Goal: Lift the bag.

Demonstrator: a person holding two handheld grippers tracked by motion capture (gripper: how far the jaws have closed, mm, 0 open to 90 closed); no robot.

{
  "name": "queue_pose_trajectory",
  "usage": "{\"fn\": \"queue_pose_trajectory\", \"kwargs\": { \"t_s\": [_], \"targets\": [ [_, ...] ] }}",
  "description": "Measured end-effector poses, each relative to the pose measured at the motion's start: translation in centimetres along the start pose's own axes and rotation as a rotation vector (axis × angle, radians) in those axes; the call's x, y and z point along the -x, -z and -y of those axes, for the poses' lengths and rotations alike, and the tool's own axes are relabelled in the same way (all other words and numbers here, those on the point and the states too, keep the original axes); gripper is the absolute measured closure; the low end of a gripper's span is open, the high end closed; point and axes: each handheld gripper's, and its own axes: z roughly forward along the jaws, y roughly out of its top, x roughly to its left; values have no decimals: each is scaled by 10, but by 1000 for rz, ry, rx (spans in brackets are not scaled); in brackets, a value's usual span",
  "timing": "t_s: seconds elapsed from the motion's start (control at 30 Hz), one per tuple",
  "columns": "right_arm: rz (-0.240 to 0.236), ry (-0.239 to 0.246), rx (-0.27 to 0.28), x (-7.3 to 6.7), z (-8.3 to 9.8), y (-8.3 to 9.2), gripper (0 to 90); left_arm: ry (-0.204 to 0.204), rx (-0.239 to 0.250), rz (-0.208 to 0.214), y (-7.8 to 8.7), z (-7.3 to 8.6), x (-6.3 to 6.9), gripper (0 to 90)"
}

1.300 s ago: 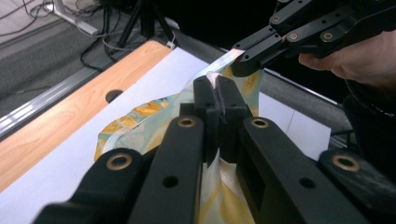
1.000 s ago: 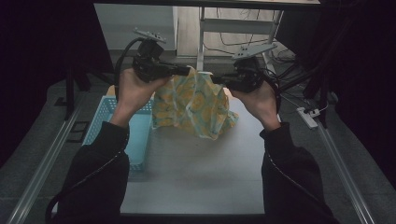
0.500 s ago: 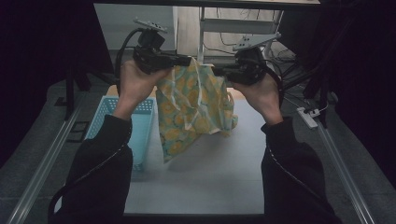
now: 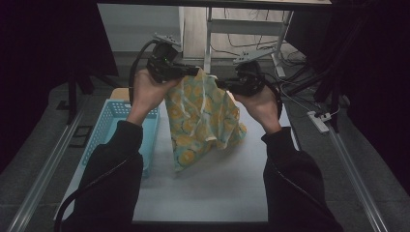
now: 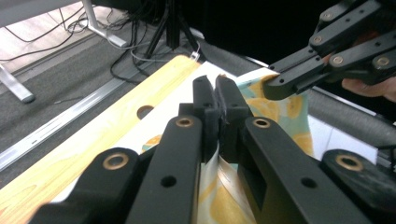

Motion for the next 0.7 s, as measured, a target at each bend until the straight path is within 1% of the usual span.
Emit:
{"fn": "queue_pose_trajectory", "kwargs": {
  "t_s": [0.1,0.2,0.27,0.4,0.47,0.53,0.63,0.7],
  "targets": [
    [5,-13,-13,3,7,-8,893,13,-10,3,-8,7,-4,875],
    [5,-20,-25,4,13,-16,890,12,-18,0,-14,12,-6,867],
    [3,-21,-34,5,15,-19,890,11,-22,-1,-15,14,-7,864],
    [2,-21,-36,4,16,-21,881,13,-12,0,-13,16,-8,839],
    [3,-20,-32,3,16,-20,867,30,-5,10,-12,18,-8,799],
    [4,-20,-28,2,17,-19,849,40,1,14,-10,20,-8,732],
    [7,-16,-24,1,19,-16,809,37,8,20,-8,24,-9,671],
    [7,-16,-18,1,20,-15,772,23,9,18,-8,27,-8,595]
  ]
}}
